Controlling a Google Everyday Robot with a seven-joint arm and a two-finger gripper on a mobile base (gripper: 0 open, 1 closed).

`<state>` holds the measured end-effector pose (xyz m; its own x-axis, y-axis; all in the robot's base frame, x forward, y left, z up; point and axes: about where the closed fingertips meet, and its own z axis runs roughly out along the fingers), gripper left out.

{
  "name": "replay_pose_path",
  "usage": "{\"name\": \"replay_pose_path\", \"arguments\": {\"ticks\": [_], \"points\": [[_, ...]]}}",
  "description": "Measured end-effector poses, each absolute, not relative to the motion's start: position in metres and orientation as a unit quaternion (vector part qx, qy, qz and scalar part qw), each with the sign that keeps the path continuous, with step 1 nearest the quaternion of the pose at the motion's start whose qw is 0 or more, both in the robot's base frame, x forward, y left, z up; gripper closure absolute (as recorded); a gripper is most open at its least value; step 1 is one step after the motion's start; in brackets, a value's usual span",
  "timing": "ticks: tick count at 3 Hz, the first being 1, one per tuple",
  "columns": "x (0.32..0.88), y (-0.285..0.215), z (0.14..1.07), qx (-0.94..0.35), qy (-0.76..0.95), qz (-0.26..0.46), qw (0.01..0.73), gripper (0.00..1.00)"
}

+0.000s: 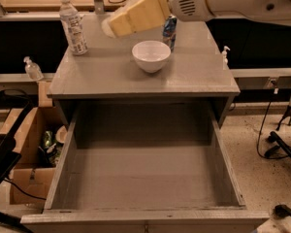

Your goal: Place blue plastic bottle into top drawer

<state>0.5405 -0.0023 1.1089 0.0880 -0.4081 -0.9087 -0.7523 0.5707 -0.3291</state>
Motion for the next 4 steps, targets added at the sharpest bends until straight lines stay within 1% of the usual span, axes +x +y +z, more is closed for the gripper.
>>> {"name": "replay_pose_path", "arguments": {"ticks": [1,2,4], "points": [[0.535,-0.008,1.108,-0.446,0.659,0.141,0.589,0.00],[0.557,0.007,1.089,-0.440,0.663,0.140,0.589,0.00],[0.674,0.061,1.034,-0.417,0.664,0.122,0.608,0.00]]}}
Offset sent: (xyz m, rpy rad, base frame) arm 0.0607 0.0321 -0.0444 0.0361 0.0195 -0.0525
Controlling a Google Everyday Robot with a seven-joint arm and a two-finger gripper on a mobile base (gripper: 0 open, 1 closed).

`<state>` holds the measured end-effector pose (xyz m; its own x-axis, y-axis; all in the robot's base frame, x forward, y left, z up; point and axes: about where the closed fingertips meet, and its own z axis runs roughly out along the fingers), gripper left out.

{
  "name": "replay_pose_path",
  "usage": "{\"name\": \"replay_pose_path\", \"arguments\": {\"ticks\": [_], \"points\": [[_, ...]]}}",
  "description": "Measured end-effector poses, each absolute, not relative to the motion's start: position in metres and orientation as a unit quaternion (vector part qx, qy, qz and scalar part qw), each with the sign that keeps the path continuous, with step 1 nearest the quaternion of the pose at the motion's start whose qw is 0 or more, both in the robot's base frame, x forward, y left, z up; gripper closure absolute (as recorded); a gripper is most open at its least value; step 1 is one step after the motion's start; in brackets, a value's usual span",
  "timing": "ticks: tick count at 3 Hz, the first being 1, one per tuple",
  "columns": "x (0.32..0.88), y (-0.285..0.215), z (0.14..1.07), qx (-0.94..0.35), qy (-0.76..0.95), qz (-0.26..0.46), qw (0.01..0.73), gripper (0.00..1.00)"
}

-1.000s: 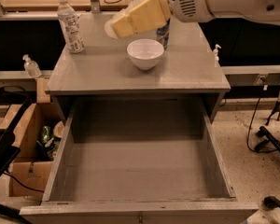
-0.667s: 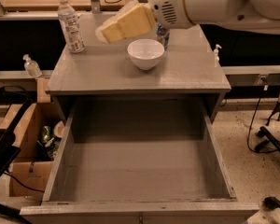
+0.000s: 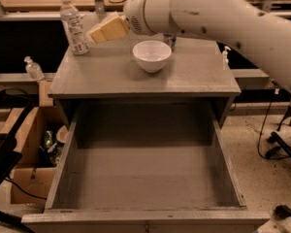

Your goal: Place blue plastic bottle into top drawer

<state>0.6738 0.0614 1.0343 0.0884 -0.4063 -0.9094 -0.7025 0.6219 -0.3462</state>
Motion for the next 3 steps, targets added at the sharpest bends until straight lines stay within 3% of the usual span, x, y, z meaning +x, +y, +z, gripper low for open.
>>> {"name": "replay_pose_path", "arguments": {"ticks": [1,3], "points": [[0.724,0.112,1.005,-0.416,0.662,0.139,0.608,0.00],[0.753,0.130,0.991,-0.403,0.663,0.161,0.611,0.00]]}}
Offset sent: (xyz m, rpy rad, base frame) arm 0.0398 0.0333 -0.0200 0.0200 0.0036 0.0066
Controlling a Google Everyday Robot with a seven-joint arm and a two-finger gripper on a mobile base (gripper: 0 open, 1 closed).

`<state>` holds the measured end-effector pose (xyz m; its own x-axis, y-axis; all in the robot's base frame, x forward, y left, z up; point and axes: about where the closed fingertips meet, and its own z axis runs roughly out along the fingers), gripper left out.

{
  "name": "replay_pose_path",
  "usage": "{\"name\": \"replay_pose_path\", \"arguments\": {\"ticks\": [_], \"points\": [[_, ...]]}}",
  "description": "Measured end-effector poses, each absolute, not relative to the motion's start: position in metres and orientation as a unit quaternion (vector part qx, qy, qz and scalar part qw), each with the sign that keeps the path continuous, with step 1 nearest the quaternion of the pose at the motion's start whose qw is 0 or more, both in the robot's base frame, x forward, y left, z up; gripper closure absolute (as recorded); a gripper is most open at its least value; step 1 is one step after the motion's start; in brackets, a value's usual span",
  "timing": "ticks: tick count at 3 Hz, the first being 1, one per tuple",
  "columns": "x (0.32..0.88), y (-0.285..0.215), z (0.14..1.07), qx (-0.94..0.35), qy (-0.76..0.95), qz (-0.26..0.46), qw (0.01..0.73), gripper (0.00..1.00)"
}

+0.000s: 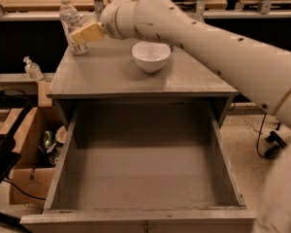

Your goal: Place blue plastic bottle into top drawer

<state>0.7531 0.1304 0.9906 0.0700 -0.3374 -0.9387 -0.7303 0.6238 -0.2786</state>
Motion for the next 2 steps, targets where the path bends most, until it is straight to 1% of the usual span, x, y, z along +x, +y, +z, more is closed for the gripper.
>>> {"name": "replay_pose_path", "arguments": {"ticks": [1,2], "points": [[0.806,0.160,0.969,-0.374,0.667,0.197,0.614,0.00],[0.841,0.183,0.958,-0.362,0.667,0.215,0.615,0.00]]}}
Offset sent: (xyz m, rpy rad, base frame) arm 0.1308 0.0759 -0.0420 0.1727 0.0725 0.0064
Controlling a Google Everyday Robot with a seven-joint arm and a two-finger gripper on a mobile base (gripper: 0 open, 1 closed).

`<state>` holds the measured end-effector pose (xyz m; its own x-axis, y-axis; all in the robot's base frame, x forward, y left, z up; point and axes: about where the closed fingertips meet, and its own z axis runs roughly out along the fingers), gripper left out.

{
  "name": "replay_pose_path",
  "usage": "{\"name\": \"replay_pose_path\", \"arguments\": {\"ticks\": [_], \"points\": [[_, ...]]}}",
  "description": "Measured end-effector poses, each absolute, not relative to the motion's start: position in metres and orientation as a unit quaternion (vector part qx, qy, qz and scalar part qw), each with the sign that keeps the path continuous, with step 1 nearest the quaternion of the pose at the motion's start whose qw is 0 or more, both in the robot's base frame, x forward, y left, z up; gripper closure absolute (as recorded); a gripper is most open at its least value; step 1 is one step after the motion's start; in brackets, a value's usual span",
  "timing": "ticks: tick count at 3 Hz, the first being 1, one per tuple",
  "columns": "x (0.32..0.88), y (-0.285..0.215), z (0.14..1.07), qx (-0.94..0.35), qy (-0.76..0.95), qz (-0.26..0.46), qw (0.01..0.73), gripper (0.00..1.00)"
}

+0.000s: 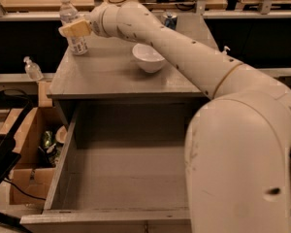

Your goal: Place blue plastic bottle into top drawer

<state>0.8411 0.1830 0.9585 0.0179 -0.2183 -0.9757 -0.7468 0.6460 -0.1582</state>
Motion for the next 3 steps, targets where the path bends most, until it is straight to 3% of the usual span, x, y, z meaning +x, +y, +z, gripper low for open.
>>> {"name": "replay_pose_path", "arguments": {"ticks": [1,3], "points": [[0.862,0.200,0.951,-0.355,0.669,0.226,0.613,0.00],[0.880,0.234,0.920,-0.324,0.671,0.279,0.606,0.50]]}}
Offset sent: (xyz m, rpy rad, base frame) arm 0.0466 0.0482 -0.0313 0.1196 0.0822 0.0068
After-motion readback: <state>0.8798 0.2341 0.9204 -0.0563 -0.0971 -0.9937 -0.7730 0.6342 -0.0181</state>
